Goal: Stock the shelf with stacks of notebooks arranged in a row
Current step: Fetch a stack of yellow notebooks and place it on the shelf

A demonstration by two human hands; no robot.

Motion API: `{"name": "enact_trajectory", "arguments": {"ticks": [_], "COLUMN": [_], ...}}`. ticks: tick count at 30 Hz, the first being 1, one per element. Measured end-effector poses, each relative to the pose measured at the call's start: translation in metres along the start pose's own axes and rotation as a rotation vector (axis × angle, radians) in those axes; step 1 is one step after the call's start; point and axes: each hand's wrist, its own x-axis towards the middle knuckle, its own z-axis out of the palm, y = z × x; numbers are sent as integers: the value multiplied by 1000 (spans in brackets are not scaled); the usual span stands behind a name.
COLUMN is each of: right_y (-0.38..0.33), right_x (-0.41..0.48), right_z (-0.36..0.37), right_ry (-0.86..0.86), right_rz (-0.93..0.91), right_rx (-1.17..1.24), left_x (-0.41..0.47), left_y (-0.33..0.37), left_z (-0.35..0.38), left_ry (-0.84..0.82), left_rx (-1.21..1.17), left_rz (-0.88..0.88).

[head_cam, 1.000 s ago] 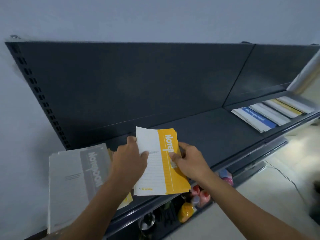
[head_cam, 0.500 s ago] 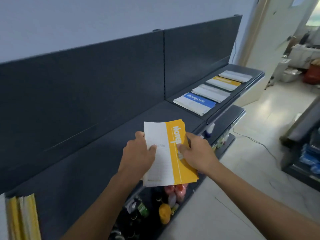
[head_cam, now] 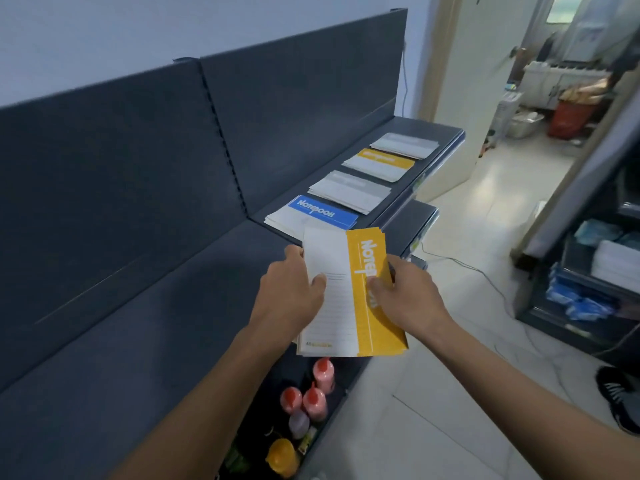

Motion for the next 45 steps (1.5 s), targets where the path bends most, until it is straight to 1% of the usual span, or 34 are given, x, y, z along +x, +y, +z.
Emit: {"name": "enact_trajectory", "arguments": {"ticks": [5,11,14,18,21,27,32,36,41,45], "right_y": [23,48,65,90,112,174,224,258,289,308], "right_x": [49,117,149,183,212,272,323,367,418,469], "right_z": [-16,-41,-55,-78,-95,-131,-173,-204,-230,-241], "right_ry": [41,86,115,164,201,179,118,107,60,55], "right_rz": [100,201,239,297,310,320,295,259,246,223], "right_rx": [-35,-39,-27,7,9,33,72,102,120,106], "left_x": [62,145,184,225,257,305,343,373,410,451], "left_y": [28,67,92,130,159,219,280,322,357,380], "left_z": [32,67,84,107,128,181,216,240,266,286], "left_ry": [-32,-71,-78,-149,-154,-175,-154,-124,-117,-100], "left_rx": [-4,-20,7,7,15,24,47,43,24,34], "left_rz": [61,190,245,307,353,364,340,333,281,279]}}
